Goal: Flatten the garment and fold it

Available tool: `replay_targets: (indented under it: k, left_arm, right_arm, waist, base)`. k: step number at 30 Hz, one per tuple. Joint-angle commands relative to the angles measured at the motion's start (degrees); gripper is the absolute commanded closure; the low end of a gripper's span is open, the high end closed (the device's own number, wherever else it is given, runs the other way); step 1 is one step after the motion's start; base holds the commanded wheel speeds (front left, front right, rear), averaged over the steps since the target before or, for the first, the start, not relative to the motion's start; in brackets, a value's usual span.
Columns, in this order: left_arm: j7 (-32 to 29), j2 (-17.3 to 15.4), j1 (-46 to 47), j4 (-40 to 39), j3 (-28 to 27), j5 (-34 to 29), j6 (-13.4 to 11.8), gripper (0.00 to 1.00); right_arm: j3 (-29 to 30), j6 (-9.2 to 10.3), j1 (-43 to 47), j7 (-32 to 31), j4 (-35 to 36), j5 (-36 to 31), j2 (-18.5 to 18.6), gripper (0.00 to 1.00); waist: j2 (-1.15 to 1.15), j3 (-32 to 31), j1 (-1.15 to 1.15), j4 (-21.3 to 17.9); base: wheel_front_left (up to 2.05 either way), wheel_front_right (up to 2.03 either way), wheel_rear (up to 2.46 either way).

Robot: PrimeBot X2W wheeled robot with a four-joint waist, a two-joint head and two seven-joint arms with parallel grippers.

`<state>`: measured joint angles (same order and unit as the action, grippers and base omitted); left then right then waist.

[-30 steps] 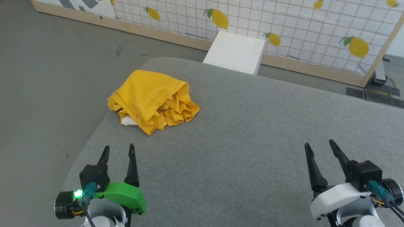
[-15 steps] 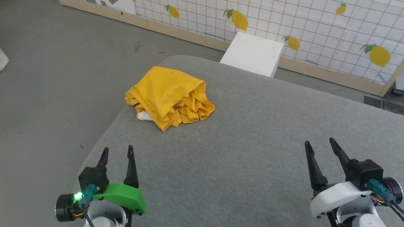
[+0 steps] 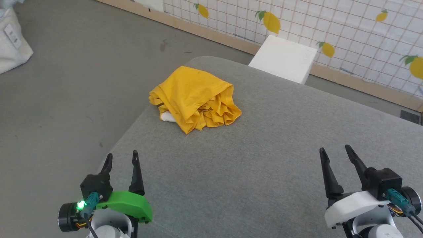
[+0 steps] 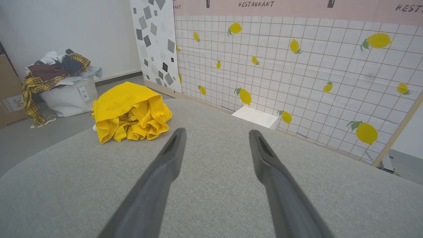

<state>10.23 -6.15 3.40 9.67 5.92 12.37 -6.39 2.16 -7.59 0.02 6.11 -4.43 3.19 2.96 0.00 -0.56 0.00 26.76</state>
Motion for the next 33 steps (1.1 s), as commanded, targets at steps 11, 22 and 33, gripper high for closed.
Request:
replay_targets:
  k: [11, 22, 33]
  left_arm:
    - [1.74, -1.15, 1.55, 1.45, 1.21, 2.22, -1.53, 0.0]
    - [2.96, -2.15, 2.17, 2.4, 1.97, 4.0, -2.63, 0.0]
    - [3.33, -3.14, 6.87, 3.68, 3.44, 6.82, -1.47, 0.0]
  right_arm:
    - [0.19, 0.08, -1.3, 1.63, -1.1, 1.16, -0.07, 0.0]
    - [0.31, 0.09, -1.66, 2.78, -2.17, 1.86, -0.07, 0.0]
    - [0.28, 0.1, -3.3, 2.96, -2.0, 1.57, -0.08, 0.0]
  waist:
    - [0.0, 0.03, 0.0, 3.44]
    - [0.0, -0.09, 0.0, 5.85]
    - [0.0, 3.37, 0.0, 6.38]
  base:
    - [0.0, 0.0, 0.0]
    - [0.0, 0.0, 0.0]
    - [0.0, 0.0, 0.0]
